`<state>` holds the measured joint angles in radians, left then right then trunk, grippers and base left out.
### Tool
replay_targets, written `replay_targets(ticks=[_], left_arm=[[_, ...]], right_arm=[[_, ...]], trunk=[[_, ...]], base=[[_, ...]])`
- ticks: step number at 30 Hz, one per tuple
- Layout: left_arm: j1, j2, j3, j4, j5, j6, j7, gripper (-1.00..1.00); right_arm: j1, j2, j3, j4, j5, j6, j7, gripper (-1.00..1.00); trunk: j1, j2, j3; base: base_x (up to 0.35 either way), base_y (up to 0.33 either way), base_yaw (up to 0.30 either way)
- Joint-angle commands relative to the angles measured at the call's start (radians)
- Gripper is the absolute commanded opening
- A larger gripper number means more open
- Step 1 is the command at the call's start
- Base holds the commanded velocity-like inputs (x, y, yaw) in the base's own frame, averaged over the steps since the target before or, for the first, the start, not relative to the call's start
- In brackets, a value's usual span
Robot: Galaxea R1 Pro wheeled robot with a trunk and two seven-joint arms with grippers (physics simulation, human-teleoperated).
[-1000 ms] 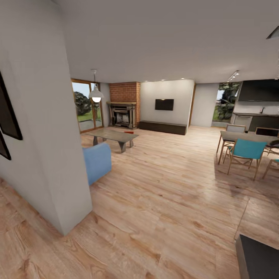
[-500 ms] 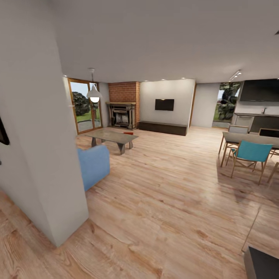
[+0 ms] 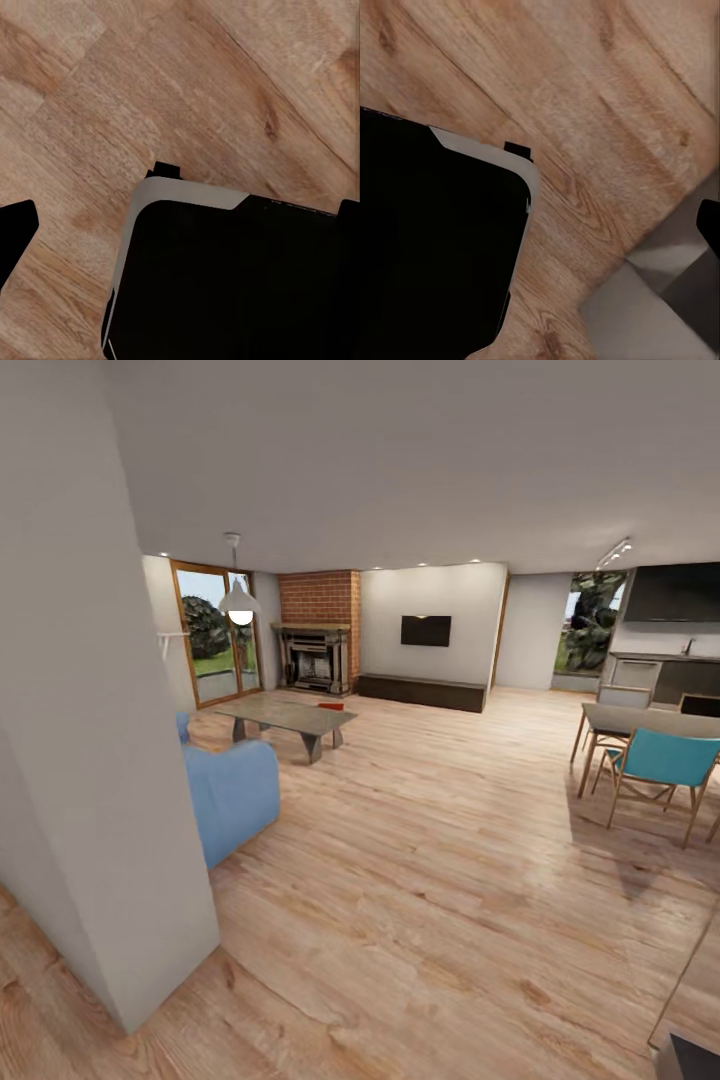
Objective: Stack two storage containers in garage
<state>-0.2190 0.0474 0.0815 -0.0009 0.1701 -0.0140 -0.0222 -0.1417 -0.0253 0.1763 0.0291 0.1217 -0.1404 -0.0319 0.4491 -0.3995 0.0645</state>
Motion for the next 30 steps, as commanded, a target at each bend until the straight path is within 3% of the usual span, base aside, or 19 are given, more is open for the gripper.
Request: replay_targets(ticks=[1, 8, 30], left_arm=[[0.000, 0.000, 0.007, 0.001, 0.003, -0.001, -0.002, 1.00], [0.000, 0.000, 0.007, 0.001, 0.002, -0.001, -0.002, 1.00], [0.000, 0.000, 0.007, 0.001, 0.003, -0.003, -0.002, 1.00]], right_arm=[[-0.001, 0.000, 0.001, 0.003, 0.010, -0.005, -0.003, 1.00], [-0.001, 0.001, 0.001, 0.003, 0.009, -0.004, -0.003, 1.00], [-0.001, 0.001, 0.002, 0.003, 0.009, -0.004, -0.003, 1.00]], trunk=[[0.001, -0.001, 0.000], [0.001, -0.001, 0.000], [0.001, -0.001, 0.000]], base=[[0.323, 0.000, 0.000], [0.323, 0.000, -0.112], [0.323, 0.000, -0.239]])
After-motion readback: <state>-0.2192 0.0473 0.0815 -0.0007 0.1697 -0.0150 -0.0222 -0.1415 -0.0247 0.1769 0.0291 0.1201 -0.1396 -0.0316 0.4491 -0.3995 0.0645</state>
